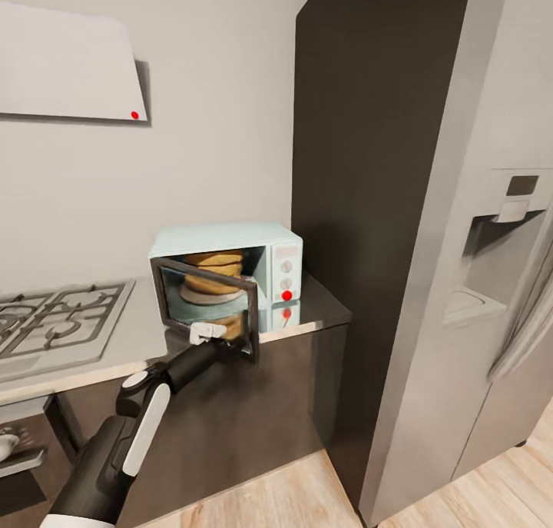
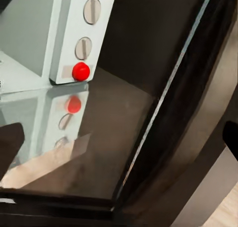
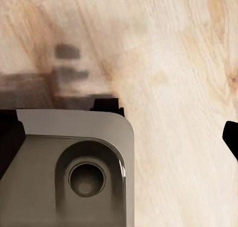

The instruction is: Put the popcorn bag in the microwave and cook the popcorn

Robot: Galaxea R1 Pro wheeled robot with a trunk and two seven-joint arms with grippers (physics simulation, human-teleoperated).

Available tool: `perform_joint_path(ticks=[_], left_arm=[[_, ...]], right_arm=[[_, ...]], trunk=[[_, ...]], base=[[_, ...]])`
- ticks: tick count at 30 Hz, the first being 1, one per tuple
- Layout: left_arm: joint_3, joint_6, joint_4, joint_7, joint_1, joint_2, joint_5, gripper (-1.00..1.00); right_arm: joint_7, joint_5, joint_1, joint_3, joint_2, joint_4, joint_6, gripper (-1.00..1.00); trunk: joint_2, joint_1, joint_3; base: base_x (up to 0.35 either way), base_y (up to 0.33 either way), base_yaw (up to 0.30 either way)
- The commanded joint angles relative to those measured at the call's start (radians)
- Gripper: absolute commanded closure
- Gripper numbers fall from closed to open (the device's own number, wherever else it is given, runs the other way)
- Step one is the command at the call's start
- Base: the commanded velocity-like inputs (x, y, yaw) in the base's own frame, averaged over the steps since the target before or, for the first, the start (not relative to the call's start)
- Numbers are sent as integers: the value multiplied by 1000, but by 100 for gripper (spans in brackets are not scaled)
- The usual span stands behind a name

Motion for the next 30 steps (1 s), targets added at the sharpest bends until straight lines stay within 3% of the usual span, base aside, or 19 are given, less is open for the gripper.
perform_joint_path(ticks=[1, 30], left_arm=[[-1, 9, 0, 2, -1, 0, 9, -100], [-1, -7, 0, 0, -1, -1, 9, -100]], right_arm=[[4, 5, -1, -7, 0, 3, -6, -100], [4, 8, -1, -5, 0, 2, -6, -100]], trunk=[[-1, 1, -1], [-1, 1, -1]], base=[[319, 0, 0], [315, 0, 0]])
